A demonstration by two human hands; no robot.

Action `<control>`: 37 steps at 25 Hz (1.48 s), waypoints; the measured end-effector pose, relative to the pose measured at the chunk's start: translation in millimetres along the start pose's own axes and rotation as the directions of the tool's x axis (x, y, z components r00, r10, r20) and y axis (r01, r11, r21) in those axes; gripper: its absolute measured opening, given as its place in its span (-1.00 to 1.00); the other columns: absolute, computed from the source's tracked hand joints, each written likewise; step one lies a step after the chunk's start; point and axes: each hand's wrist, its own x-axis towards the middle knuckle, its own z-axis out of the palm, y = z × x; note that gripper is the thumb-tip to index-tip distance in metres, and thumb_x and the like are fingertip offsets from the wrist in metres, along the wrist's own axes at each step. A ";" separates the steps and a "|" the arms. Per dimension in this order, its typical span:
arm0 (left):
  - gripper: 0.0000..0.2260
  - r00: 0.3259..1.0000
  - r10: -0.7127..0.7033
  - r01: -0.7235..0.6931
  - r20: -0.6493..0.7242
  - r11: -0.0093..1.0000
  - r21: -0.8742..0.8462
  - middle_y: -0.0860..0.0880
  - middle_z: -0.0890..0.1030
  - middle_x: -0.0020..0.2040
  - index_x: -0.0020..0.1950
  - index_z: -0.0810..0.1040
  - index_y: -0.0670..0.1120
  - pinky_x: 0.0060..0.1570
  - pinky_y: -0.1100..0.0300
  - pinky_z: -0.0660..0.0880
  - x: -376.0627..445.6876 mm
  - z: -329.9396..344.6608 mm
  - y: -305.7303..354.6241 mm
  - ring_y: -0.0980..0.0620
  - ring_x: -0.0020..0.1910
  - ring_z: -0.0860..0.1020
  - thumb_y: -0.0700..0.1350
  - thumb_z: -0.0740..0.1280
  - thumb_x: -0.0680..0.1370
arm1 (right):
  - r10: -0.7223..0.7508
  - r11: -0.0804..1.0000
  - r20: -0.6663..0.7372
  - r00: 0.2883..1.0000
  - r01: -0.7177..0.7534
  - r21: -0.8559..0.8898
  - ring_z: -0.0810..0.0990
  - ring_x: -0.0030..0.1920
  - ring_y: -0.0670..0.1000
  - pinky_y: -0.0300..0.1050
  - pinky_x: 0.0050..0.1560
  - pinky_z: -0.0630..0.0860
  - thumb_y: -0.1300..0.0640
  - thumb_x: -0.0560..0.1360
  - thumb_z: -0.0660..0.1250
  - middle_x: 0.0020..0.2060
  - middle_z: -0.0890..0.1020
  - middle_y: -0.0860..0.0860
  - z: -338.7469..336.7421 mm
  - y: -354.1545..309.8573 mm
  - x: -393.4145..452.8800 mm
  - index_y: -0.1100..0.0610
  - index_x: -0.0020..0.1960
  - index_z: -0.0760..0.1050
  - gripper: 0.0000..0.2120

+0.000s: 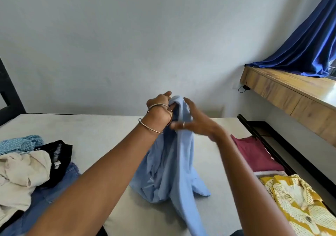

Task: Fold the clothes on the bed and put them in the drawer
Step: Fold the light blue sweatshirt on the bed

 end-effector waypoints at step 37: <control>-0.62 0.945 -0.018 -0.079 0.326 0.956 0.281 -0.20 0.62 0.11 0.25 0.56 -0.25 0.15 0.04 0.53 33.6 -53.9 6.1 -0.10 0.03 0.60 -0.14 0.41 0.47 | 0.203 0.917 -0.595 0.778 -0.364 -0.164 0.57 0.03 0.26 0.17 0.05 0.51 0.15 0.38 0.20 -0.04 0.62 0.15 47.3 106.6 2.2 0.08 0.01 0.55 -0.75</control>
